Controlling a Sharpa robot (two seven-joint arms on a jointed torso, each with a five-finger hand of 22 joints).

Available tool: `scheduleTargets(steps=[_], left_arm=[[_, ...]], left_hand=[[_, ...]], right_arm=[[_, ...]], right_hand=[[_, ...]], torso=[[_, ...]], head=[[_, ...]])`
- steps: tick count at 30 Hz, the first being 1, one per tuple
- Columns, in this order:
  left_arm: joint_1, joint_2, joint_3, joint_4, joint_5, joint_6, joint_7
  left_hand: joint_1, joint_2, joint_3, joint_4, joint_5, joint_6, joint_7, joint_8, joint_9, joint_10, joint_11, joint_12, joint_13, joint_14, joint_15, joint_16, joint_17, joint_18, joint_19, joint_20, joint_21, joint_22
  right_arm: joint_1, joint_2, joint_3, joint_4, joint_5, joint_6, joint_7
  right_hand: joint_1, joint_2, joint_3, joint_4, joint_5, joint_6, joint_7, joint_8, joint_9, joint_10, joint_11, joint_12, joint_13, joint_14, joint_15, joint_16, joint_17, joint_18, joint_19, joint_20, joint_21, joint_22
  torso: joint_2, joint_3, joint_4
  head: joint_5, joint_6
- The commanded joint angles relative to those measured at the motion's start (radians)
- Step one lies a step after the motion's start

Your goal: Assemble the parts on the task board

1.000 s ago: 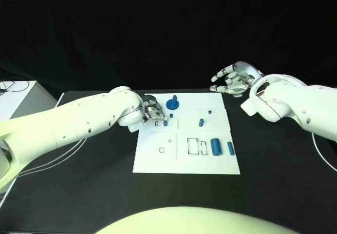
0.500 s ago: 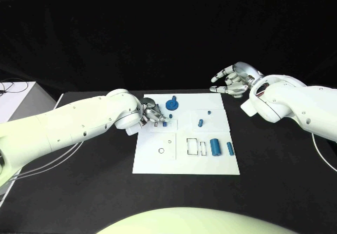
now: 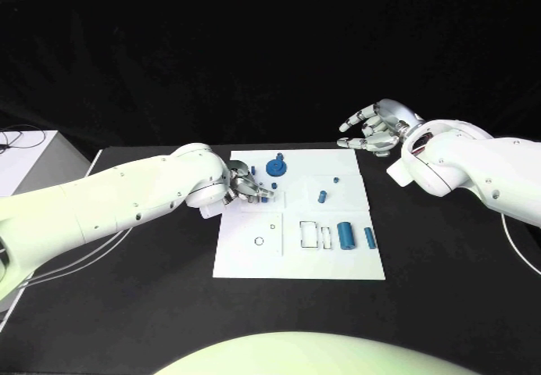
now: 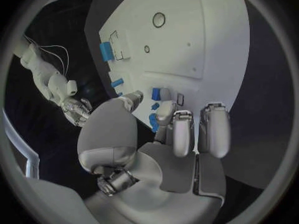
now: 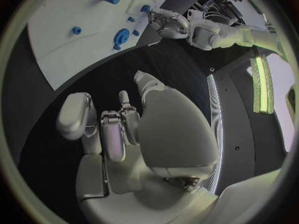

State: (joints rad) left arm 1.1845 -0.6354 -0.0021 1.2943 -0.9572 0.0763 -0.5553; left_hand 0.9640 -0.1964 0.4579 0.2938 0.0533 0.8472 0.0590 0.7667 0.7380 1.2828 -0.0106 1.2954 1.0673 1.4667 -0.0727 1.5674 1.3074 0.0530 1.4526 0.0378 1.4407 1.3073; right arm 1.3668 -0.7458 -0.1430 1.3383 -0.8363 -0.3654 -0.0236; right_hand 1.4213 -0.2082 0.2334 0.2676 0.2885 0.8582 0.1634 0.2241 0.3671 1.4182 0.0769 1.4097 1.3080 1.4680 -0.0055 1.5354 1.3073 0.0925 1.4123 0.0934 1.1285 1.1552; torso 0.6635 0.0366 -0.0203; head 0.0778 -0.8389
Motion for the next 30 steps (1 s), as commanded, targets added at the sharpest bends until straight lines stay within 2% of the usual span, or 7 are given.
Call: scheduleTargets(steps=[1, 11, 18, 24, 30], left_arm=[[0.000, 0.006, 0.001, -0.004, -0.029, 0.027, -0.028], [0.000, 0.036, 0.002, -0.029, -0.028, 0.003, -0.030], [0.000, 0.053, 0.003, -0.041, -0.028, 0.001, -0.033], [0.000, 0.067, 0.003, -0.054, -0.032, 0.003, -0.035], [0.000, 0.078, 0.002, -0.070, -0.034, 0.011, -0.036]], left_hand=[[0.001, 0.011, -0.009, -0.002, 0.004, -0.003, 0.000, -0.002, -0.002, -0.007, 0.001, -0.004, 0.002, 0.104, 0.004, 0.003, 0.263, 0.001, 0.001, 0.000, -0.003, 0.029], [0.050, 0.041, -0.002, -0.005, 0.005, -0.006, 0.000, -0.001, -0.006, -0.007, 0.000, -0.002, 0.002, 0.104, 0.003, 0.003, 0.263, 0.001, 0.002, -0.001, -0.003, 0.031], [0.069, 0.039, 0.001, -0.007, 0.005, -0.010, 0.001, -0.002, -0.008, -0.011, 0.001, -0.004, -0.003, 0.104, 0.004, 0.003, 0.263, 0.001, 0.002, -0.001, -0.003, 0.030], [0.105, 0.036, 0.009, -0.009, 0.005, -0.013, 0.001, -0.001, -0.011, -0.014, 0.001, -0.005, -0.005, 0.104, 0.005, 0.003, 0.263, 0.001, 0.001, 0.000, -0.004, 0.030], [0.118, 0.036, 0.014, -0.009, 0.005, -0.013, 0.001, -0.001, -0.012, -0.015, 0.001, -0.004, -0.005, 0.104, 0.005, 0.003, 0.263, 0.001, 0.002, 0.000, -0.003, 0.032]], right_arm=[[0.000, 0.001, 0.000, 0.001, -0.009, 0.010, 0.004], [0.000, 0.002, 0.000, 0.002, -0.009, 0.011, 0.004], [0.000, 0.004, 0.000, 0.003, -0.009, 0.011, 0.004], [0.000, 0.004, 0.000, 0.004, -0.010, 0.012, 0.003], [0.000, 0.003, 0.000, 0.005, -0.010, 0.012, 0.003]], right_hand=[[-0.006, 0.000, 0.005, -0.001, 0.005, -0.008, -0.001, 0.006, 0.001, -0.006, -0.002, -0.002, 0.079, 0.081, 0.002, -0.006, 0.169, 0.007, -0.007, 0.002, -0.004, -0.001], [-0.006, 0.000, 0.005, -0.001, 0.005, -0.008, -0.001, 0.006, 0.001, -0.006, -0.002, -0.002, 0.079, 0.081, 0.002, -0.006, 0.169, 0.007, -0.007, 0.002, -0.004, -0.001], [-0.006, 0.000, 0.005, -0.001, 0.005, -0.008, -0.001, 0.006, 0.001, -0.006, -0.002, -0.002, 0.079, 0.081, 0.002, -0.006, 0.169, 0.007, -0.007, 0.002, -0.004, -0.001], [-0.007, 0.000, 0.007, 0.000, 0.005, -0.010, -0.001, 0.008, 0.002, -0.005, -0.002, -0.002, 0.079, 0.080, 0.002, -0.006, 0.168, 0.007, -0.007, 0.002, -0.005, -0.001], [-0.007, 0.000, 0.007, 0.000, 0.005, -0.010, -0.001, 0.008, 0.002, -0.005, -0.002, -0.002, 0.079, 0.080, 0.002, -0.006, 0.168, 0.007, -0.007, 0.002, -0.005, -0.001]], torso=[[0.000, -0.0001, -0.0009], [0.000, 0.0006, -0.0003], [0.001, -0.0001, -0.0013], [0.000, 0.0003, 0.0015], [0.001, -0.0006, 0.0000]], head=[[0.000, -0.001], [0.000, -0.002], [-0.001, -0.003], [-0.003, -0.004], [-0.004, -0.006]])
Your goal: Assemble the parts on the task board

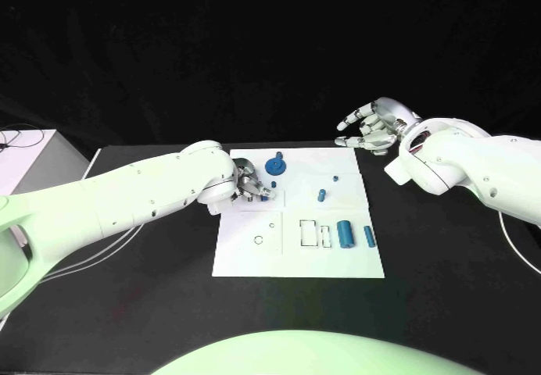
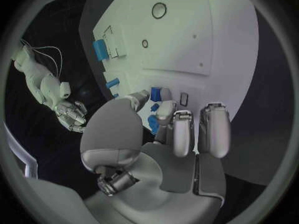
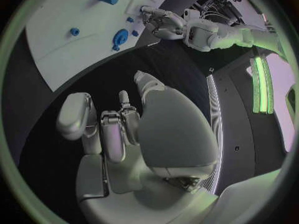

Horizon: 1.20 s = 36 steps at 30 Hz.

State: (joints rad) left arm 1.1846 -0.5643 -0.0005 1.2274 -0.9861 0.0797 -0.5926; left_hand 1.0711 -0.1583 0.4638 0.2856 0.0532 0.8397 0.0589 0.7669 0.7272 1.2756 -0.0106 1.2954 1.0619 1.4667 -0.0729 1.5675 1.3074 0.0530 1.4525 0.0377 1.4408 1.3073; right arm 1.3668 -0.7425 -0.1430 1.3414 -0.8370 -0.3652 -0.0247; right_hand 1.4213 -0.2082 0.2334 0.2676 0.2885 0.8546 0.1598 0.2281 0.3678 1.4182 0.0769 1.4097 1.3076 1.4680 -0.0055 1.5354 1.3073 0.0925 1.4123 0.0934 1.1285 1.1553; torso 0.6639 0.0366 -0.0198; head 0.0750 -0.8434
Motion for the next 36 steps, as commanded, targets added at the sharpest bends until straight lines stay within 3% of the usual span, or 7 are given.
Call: scheduleTargets(steps=[1, 12, 16, 21, 29, 31, 36], left_arm=[[0.000, 0.007, 0.000, -0.005, -0.005, 0.009, 0.001], [0.000, 0.009, 0.000, -0.010, -0.003, 0.013, 0.003], [0.000, 0.006, 0.000, -0.005, 0.005, 0.011, 0.010], [0.000, 0.002, 0.000, -0.001, 0.017, 0.020, 0.014], [0.000, 0.000, 0.001, -0.001, 0.030, 0.028, 0.018], [-0.001, 0.000, 0.001, -0.001, 0.035, 0.024, 0.019], [-0.001, -0.004, 0.002, 0.003, 0.054, 0.011, 0.024]], left_hand=[[0.011, -0.002, 0.008, -0.001, 0.005, -0.006, 0.001, -0.001, -0.001, -0.007, 0.001, -0.004, 0.000, 0.104, 0.005, 0.003, 0.263, 0.001, 0.002, 0.000, -0.003, 0.032], [0.064, 0.003, 0.047, -0.006, 0.004, -0.007, -0.002, -0.001, -0.007, -0.008, -0.001, -0.002, 0.001, 0.104, 0.003, 0.003, 0.263, 0.001, 0.002, -0.001, -0.004, 0.032], [0.168, -0.004, 0.172, -0.065, 0.006, -0.017, -0.008, -0.002, -0.014, -0.014, -0.008, -0.005, -0.004, 0.104, -0.003, 0.003, 0.263, 0.001, 0.001, -0.006, -0.005, 0.031], [0.181, -0.046, 0.293, -0.117, 0.020, -0.022, -0.007, 0.003, -0.017, -0.016, -0.007, -0.008, -0.011, 0.104, -0.002, 0.003, 0.263, 0.001, 0.001, -0.006, -0.006, 0.032], [0.145, -0.072, 0.366, -0.152, 0.084, -0.028, -0.006, 0.018, -0.012, -0.013, -0.006, -0.008, -0.015, 0.104, -0.002, 0.003, 0.263, 0.001, 0.001, -0.005, -0.007, 0.033], [0.141, -0.072, 0.371, -0.155, 0.095, -0.029, -0.006, 0.021, -0.011, -0.012, -0.006, -0.008, -0.015, 0.104, -0.002, 0.003, 0.263, 0.001, 0.001, -0.005, -0.007, 0.033], [0.118, -0.061, 0.403, -0.173, 0.166, -0.038, -0.001, 0.042, 0.002, -0.005, -0.004, -0.008, -0.014, 0.104, -0.001, 0.003, 0.263, 0.001, 0.002, -0.004, -0.006, 0.035]], right_arm=[[0.000, 0.000, 0.000, 0.003, -0.009, 0.012, 0.004], [0.000, -0.001, 0.001, 0.003, -0.010, 0.014, 0.003], [0.000, -0.002, 0.001, 0.003, -0.010, 0.014, 0.003], [0.000, -0.002, 0.001, 0.003, -0.010, 0.015, 0.003], [0.000, -0.001, 0.001, 0.003, -0.010, 0.016, 0.003], [0.000, -0.001, 0.001, 0.003, -0.010, 0.016, 0.003], [0.000, -0.001, 0.001, 0.002, -0.010, 0.016, 0.004]], right_hand=[[-0.007, -0.001, 0.007, 0.000, 0.005, -0.007, 0.002, 0.004, 0.001, -0.005, -0.002, -0.002, 0.080, 0.080, 0.002, -0.006, 0.167, 0.007, -0.007, 0.002, -0.005, -0.001], [-0.007, -0.001, 0.007, 0.000, 0.005, -0.007, 0.002, 0.004, 0.001, -0.005, -0.002, -0.002, 0.080, 0.080, 0.002, -0.006, 0.167, 0.007, -0.007, 0.002, -0.005, -0.001], [-0.007, -0.001, 0.007, 0.000, 0.005, -0.007, 0.002, 0.004, 0.001, -0.005, -0.002, -0.002, 0.080, 0.080, 0.002, -0.006, 0.167, 0.007, -0.007, 0.002, -0.005, -0.001], [-0.008, -0.001, 0.008, 0.000, 0.005, -0.007, 0.002, 0.005, 0.001, -0.005, -0.002, -0.002, 0.080, 0.080, 0.002, -0.006, 0.167, 0.007, -0.006, 0.002, -0.004, 0.000], [-0.008, -0.001, 0.008, 0.000, 0.005, -0.007, 0.002, 0.005, 0.001, -0.005, -0.002, -0.002, 0.080, 0.080, 0.002, -0.006, 0.167, 0.007, -0.006, 0.002, -0.004, 0.000], [-0.008, -0.001, 0.008, 0.000, 0.005, -0.007, 0.002, 0.005, 0.001, -0.005, -0.002, -0.002, 0.080, 0.080, 0.002, -0.006, 0.167, 0.007, -0.006, 0.002, -0.004, 0.000], [-0.008, -0.001, 0.008, 0.000, 0.005, -0.007, 0.002, 0.005, 0.001, -0.005, -0.002, -0.002, 0.080, 0.080, 0.002, -0.006, 0.167, 0.007, -0.006, 0.002, -0.004, 0.000]], torso=[[0.000, -0.0007, -0.0006], [-0.001, -0.0014, 0.0017], [0.000, -0.0012, 0.0018], [-0.001, -0.0011, 0.0023], [-0.001, -0.0008, 0.0013], [-0.001, -0.0007, 0.0011], [-0.002, -0.0004, 0.0014]], head=[[-0.002, -0.002], [-0.005, -0.005], [-0.005, -0.005], [-0.005, -0.007], [-0.003, -0.008], [-0.004, -0.008], [-0.003, -0.007]])
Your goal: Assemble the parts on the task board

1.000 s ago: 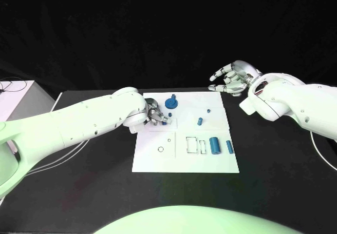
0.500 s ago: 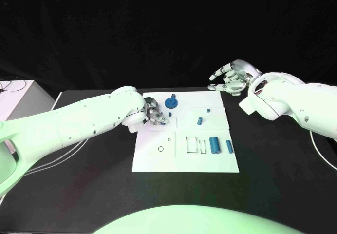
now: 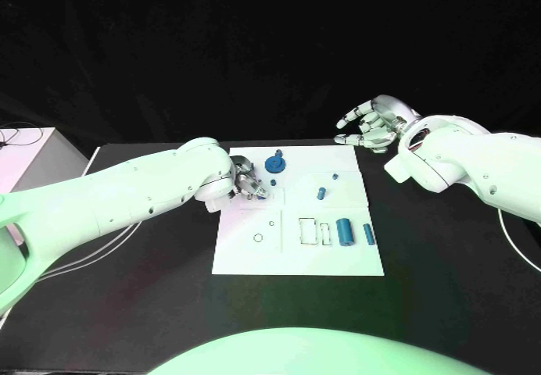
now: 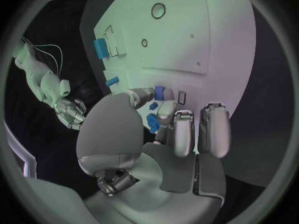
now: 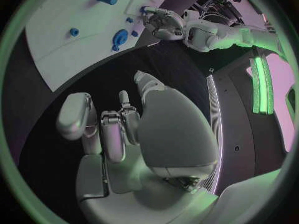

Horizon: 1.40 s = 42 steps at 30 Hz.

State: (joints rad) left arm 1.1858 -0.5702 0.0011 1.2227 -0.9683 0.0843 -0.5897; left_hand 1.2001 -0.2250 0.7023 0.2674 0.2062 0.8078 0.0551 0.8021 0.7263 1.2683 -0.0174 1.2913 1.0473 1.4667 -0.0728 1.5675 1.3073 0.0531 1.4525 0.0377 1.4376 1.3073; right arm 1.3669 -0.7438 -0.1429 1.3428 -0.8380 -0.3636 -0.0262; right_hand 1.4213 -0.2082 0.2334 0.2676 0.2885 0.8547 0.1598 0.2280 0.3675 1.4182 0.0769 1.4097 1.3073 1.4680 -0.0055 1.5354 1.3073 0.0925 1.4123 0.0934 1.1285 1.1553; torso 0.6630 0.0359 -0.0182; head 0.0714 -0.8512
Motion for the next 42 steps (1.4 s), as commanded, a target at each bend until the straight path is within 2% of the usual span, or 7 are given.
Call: scheduleTargets(steps=[1, 5, 11, 18, 23, 28, 42], left_arm=[[-0.002, -0.001, 0.000, 0.010, 0.044, 0.004, 0.021], [-0.001, -0.009, 0.007, 0.017, 0.070, 0.012, 0.021], [0.002, -0.023, 0.038, 0.017, 0.131, 0.086, 0.007], [0.028, -0.018, 0.058, -0.014, 0.161, 0.198, -0.019], [0.046, 0.006, 0.061, -0.051, 0.143, 0.275, -0.026], [0.060, 0.039, 0.061, -0.099, 0.114, 0.359, -0.032], [0.081, 0.124, 0.055, -0.195, -0.011, 0.389, -0.033]], left_hand=[[-0.015, 0.011, 0.175, -0.159, 0.018, -0.007, 0.004, 0.010, 0.005, 0.003, 0.003, -0.004, 0.002, 0.104, 0.000, 0.003, 0.263, 0.001, 0.002, -0.004, -0.003, 0.035], [-0.017, 0.019, 0.195, -0.171, 0.022, -0.009, 0.006, 0.016, 0.009, 0.005, 0.005, -0.004, 0.002, 0.104, 0.001, 0.003, 0.263, 0.001, 0.002, -0.003, -0.003, 0.035], [-0.018, 0.022, 0.205, -0.181, 0.019, -0.010, 0.008, 0.019, 0.010, 0.002, 0.006, -0.008, -0.003, 0.104, 0.002, 0.003, 0.263, 0.001, 0.001, -0.002, -0.004, 0.034], [-0.024, 0.041, 0.215, -0.189, 0.003, -0.021, 0.017, 0.018, 0.011, -0.017, 0.013, -0.024, -0.029, 0.104, 0.008, 0.003, 0.263, 0.005, -0.011, 0.003, -0.016, 0.016], [-0.039, 0.074, 0.214, -0.187, -0.009, -0.044, 0.026, 0.025, 0.022, -0.043, 0.023, -0.037, -0.052, 0.104, 0.017, 0.003, 0.263, 0.009, -0.022, 0.012, -0.027, 0.002], [-0.036, 0.076, 0.218, -0.200, -0.006, -0.051, 0.027, 0.032, 0.029, -0.047, 0.024, -0.035, -0.050, 0.103, 0.018, 0.002, 0.262, 0.009, -0.022, 0.014, -0.026, 0.003], [-0.044, 0.098, 0.258, -0.221, 0.002, -0.114, 0.056, 0.025, 0.046, -0.152, 0.050, -0.082, -0.139, 0.097, 0.040, -0.007, 0.247, 0.015, -0.042, 0.032, -0.043, -0.022]], right_arm=[[0.000, 0.001, 0.000, 0.000, -0.009, 0.015, 0.005], [0.000, 0.001, 0.000, -0.001, -0.009, 0.015, 0.005], [0.000, 0.002, 0.000, -0.003, -0.009, 0.017, 0.004], [0.000, 0.005, 0.000, -0.006, -0.009, 0.018, 0.003], [0.000, 0.008, 0.000, -0.008, -0.009, 0.020, 0.002], [0.000, 0.012, 0.000, -0.009, -0.009, 0.021, 0.002], [0.000, 0.019, 0.000, -0.011, -0.009, 0.024, 0.001]], right_hand=[[-0.008, -0.001, 0.008, 0.000, 0.005, -0.007, 0.002, 0.005, 0.002, -0.005, -0.002, -0.002, 0.080, 0.080, 0.002, -0.006, 0.167, 0.007, -0.006, 0.002, -0.004, 0.000], [-0.008, -0.001, 0.008, 0.000, 0.005, -0.007, 0.002, 0.005, 0.002, -0.005, -0.002, -0.002, 0.080, 0.080, 0.002, -0.006, 0.167, 0.007, -0.006, 0.002, -0.004, 0.000], [-0.008, -0.001, 0.008, 0.000, 0.005, -0.007, 0.002, 0.005, 0.002, -0.005, -0.002, -0.002, 0.080, 0.080, 0.002, -0.006, 0.167, 0.007, -0.006, 0.002, -0.004, 0.000], [-0.008, -0.001, 0.008, 0.000, 0.005, -0.007, 0.002, 0.005, 0.002, -0.005, -0.002, -0.002, 0.080, 0.080, 0.002, -0.006, 0.167, 0.007, -0.006, 0.002, -0.004, 0.000], [-0.008, -0.001, 0.008, 0.000, 0.005, -0.007, 0.002, 0.005, 0.002, -0.005, -0.002, -0.002, 0.080, 0.080, 0.002, -0.006, 0.167, 0.007, -0.006, 0.002, -0.004, 0.000], [-0.008, -0.001, 0.008, 0.000, 0.005, -0.007, 0.002, 0.005, 0.002, -0.005, -0.002, -0.002, 0.080, 0.080, 0.002, -0.006, 0.167, 0.007, -0.006, 0.002, -0.004, 0.000], [-0.009, -0.001, 0.009, 0.001, 0.005, -0.008, 0.002, 0.008, 0.002, -0.004, -0.002, -0.001, 0.081, 0.080, 0.002, -0.007, 0.167, 0.007, -0.006, 0.002, -0.006, -0.001]], torso=[[-0.001, 0.0007, 0.0003], [-0.001, 0.0006, 0.0004], [-0.002, 0.0010, 0.0006], [-0.002, 0.0014, -0.0014], [0.000, 0.0011, -0.0025], [0.001, 0.0012, -0.0051], [0.000, 0.0007, -0.0005]], head=[[0.001, 0.001], [0.002, 0.002], [0.003, 0.005], [0.007, 0.010], [0.008, 0.013], [0.009, 0.016], [0.005, 0.014]])
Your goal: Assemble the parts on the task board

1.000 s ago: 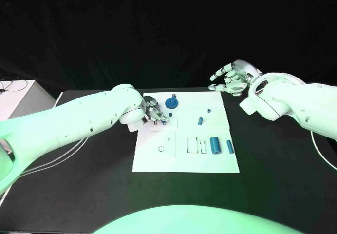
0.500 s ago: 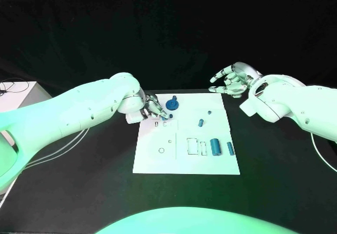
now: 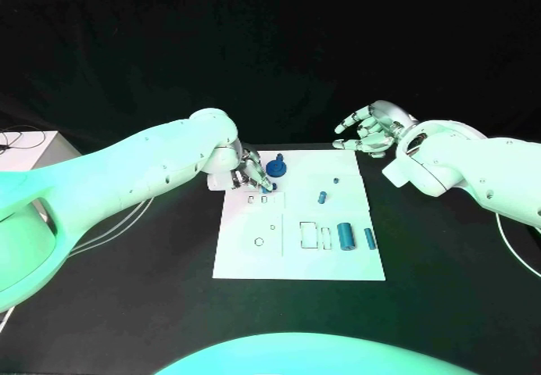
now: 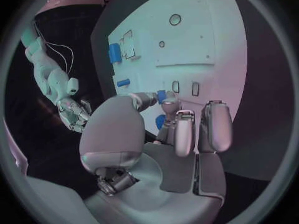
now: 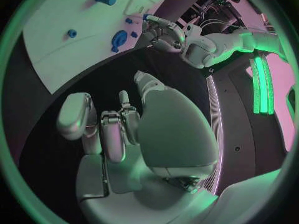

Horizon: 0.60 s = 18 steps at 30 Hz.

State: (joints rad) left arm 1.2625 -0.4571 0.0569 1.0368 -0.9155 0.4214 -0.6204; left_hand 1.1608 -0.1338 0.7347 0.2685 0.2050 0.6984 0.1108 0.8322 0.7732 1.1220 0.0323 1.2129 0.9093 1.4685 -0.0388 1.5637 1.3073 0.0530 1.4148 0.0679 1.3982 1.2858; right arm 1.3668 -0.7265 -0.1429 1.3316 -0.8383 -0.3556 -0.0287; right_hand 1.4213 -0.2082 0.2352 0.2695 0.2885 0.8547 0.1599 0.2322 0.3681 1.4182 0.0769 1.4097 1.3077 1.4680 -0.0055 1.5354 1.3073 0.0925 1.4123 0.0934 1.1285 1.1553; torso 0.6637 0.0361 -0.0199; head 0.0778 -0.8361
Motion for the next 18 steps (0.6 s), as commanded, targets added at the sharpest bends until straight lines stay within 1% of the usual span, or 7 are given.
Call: scheduleTargets(steps=[1, 6, 8, 11, 12, 15, 18], left_arm=[[0.005, 0.014, -0.002, -0.013, -0.070, 0.056, -0.003], [0.014, 0.041, -0.008, -0.040, -0.111, 0.075, -0.005], [0.017, 0.053, -0.012, -0.051, -0.125, 0.088, -0.007], [0.025, 0.071, -0.021, -0.074, -0.136, 0.122, -0.009], [0.027, 0.075, -0.023, -0.079, -0.137, 0.132, -0.010], [0.030, 0.086, -0.027, -0.095, -0.136, 0.160, -0.011], [0.033, 0.095, -0.030, -0.108, -0.133, 0.183, -0.013]], left_hand=[[-0.004, 0.006, 0.230, -0.226, 0.005, -0.005, 0.001, -0.004, 0.000, -0.005, 0.001, -0.001, 0.001, 0.095, 0.007, -0.004, 0.246, 0.016, -0.004, 0.003, -0.004, 0.000], [-0.004, -0.004, 0.244, -0.249, 0.020, 0.005, 0.002, -0.001, 0.002, 0.016, 0.001, 0.023, 0.028, 0.097, 0.008, -0.001, 0.251, 0.014, 0.000, 0.005, 0.003, 0.009], [-0.005, -0.012, 0.245, -0.260, 0.040, 0.016, 0.000, -0.003, 0.000, 0.034, 0.000, 0.037, 0.046, 0.098, 0.006, 0.001, 0.253, 0.013, 0.004, 0.006, 0.008, 0.015], [-0.013, -0.029, 0.234, -0.275, 0.117, 0.049, -0.005, -0.019, -0.010, 0.071, -0.006, 0.060, 0.080, 0.100, 0.002, 0.004, 0.258, 0.011, 0.010, 0.003, 0.016, 0.027], [-0.013, -0.031, 0.230, -0.280, 0.131, 0.057, -0.007, -0.026, -0.013, 0.079, -0.008, 0.064, 0.088, 0.101, 0.000, 0.005, 0.259, 0.010, 0.012, 0.002, 0.018, 0.030], [-0.013, -0.035, 0.224, -0.285, 0.145, 0.067, -0.009, -0.034, -0.016, 0.088, -0.009, 0.067, 0.095, 0.101, -0.001, 0.005, 0.260, 0.009, 0.013, 0.001, 0.020, 0.033], [-0.013, -0.039, 0.216, -0.290, 0.163, 0.080, -0.011, -0.046, -0.020, 0.098, -0.011, 0.072, 0.104, 0.102, -0.003, 0.007, 0.263, 0.008, 0.016, 0.000, 0.024, 0.039]], right_arm=[[0.000, 0.002, 0.000, 0.000, -0.008, 0.016, 0.004], [0.000, 0.005, 0.000, -0.002, -0.008, 0.016, 0.004], [0.000, 0.007, 0.000, -0.002, -0.008, 0.016, 0.004], [0.000, 0.010, 0.000, -0.003, -0.008, 0.016, 0.004], [0.000, 0.011, 0.000, -0.004, -0.008, 0.016, 0.004], [0.000, 0.013, 0.000, -0.004, -0.008, 0.017, 0.004], [0.000, 0.014, 0.000, -0.005, -0.008, 0.016, 0.004]], right_hand=[[-0.009, -0.001, 0.007, -0.001, 0.005, -0.008, 0.002, 0.004, 0.002, -0.004, -0.002, -0.001, 0.080, 0.080, 0.002, -0.007, 0.167, 0.007, -0.006, 0.002, -0.006, -0.001], [-0.009, -0.001, 0.007, -0.001, 0.005, -0.008, 0.002, 0.004, 0.002, -0.004, -0.002, -0.001, 0.080, 0.080, 0.002, -0.007, 0.167, 0.007, -0.006, 0.002, -0.006, -0.001], [-0.009, -0.001, 0.007, -0.001, 0.005, -0.008, 0.002, 0.004, 0.002, -0.004, -0.002, -0.001, 0.080, 0.080, 0.002, -0.007, 0.167, 0.007, -0.006, 0.002, -0.006, -0.001], [-0.009, -0.001, 0.007, -0.001, 0.005, -0.008, 0.002, 0.004, 0.002, -0.004, -0.002, -0.001, 0.080, 0.080, 0.002, -0.007, 0.167, 0.007, -0.006, 0.002, -0.006, -0.001], [-0.009, -0.001, 0.007, -0.001, 0.005, -0.008, 0.002, 0.004, 0.002, -0.004, -0.002, -0.001, 0.080, 0.080, 0.002, -0.007, 0.167, 0.007, -0.006, 0.002, -0.006, -0.001], [-0.009, -0.001, 0.007, -0.001, 0.005, -0.008, 0.002, 0.004, 0.002, -0.004, -0.002, -0.001, 0.080, 0.080, 0.002, -0.007, 0.167, 0.007, -0.006, 0.002, -0.006, -0.001], [-0.009, -0.001, 0.007, -0.001, 0.005, -0.008, 0.002, 0.004, 0.002, -0.004, -0.002, -0.001, 0.080, 0.080, 0.002, -0.007, 0.167, 0.007, -0.006, 0.002, -0.006, -0.001]], torso=[[-0.001, 0.0005, 0.0012], [0.000, -0.0008, -0.0001], [0.000, -0.0006, -0.0004], [0.000, -0.0003, -0.0015], [-0.001, 0.0001, -0.0017], [-0.001, 0.0009, -0.0008], [0.000, 0.0005, 0.0007]], head=[[-0.001, -0.001], [0.000, -0.002], [0.000, -0.001], [0.001, -0.001], [0.002, -0.002], [0.002, -0.002], [0.000, -0.002]])
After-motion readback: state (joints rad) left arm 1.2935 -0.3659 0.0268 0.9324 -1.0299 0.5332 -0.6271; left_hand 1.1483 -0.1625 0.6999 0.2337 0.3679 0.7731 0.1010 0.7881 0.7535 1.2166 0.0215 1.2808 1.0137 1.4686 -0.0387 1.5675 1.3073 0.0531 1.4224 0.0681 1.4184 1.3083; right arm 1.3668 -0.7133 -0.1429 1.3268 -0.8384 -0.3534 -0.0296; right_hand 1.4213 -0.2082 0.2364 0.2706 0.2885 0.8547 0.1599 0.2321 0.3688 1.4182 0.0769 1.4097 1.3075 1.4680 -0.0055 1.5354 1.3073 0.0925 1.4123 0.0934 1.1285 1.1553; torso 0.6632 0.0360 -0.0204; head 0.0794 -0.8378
